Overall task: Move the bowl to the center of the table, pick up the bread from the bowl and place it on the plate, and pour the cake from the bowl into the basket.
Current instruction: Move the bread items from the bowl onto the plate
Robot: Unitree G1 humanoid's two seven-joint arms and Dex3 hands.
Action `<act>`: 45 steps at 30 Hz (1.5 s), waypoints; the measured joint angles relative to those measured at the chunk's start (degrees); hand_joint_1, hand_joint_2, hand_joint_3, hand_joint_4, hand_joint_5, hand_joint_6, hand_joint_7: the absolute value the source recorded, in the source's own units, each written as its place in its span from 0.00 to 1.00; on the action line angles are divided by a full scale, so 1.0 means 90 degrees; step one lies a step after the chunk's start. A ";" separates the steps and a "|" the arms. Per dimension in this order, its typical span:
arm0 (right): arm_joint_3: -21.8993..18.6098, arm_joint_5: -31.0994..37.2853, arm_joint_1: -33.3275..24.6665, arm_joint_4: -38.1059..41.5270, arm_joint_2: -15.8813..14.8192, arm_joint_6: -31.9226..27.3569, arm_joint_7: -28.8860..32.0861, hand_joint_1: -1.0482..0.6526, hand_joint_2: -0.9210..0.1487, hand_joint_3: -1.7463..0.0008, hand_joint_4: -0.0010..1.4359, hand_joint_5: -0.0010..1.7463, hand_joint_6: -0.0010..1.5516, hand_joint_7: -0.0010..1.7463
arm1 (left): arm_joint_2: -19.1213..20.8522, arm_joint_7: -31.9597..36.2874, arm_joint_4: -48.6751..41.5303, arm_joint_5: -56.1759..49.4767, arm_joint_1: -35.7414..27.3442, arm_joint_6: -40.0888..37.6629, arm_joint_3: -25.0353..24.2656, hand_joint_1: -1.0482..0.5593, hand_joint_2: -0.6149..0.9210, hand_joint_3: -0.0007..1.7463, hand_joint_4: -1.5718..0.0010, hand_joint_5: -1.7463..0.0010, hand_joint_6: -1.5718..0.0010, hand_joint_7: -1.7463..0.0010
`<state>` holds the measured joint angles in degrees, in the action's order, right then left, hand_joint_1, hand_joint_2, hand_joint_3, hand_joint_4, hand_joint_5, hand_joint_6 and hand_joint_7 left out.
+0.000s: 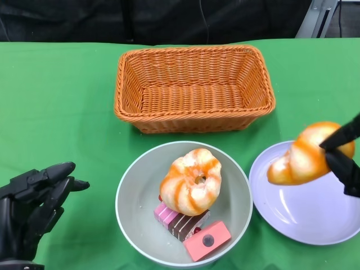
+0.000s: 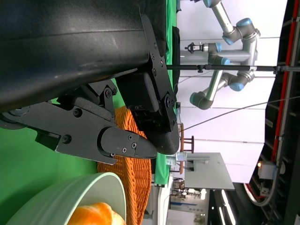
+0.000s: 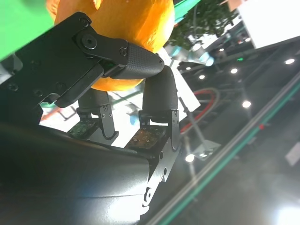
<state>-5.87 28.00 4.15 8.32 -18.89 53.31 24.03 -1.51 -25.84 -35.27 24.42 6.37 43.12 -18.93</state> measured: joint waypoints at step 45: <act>0.0557 -0.1303 -0.0796 0.0814 0.0527 -0.2745 -0.2151 0.54 0.00 0.96 0.56 0.65 0.56 0.35 | 0.0110 -0.0351 -0.0229 0.0093 -0.0013 -0.0056 -0.0067 0.49 1.00 0.09 0.43 0.48 0.18 1.00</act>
<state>-0.85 16.27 -3.02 15.65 -14.14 28.60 4.67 -0.52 -29.00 -37.33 25.26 6.26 42.61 -19.53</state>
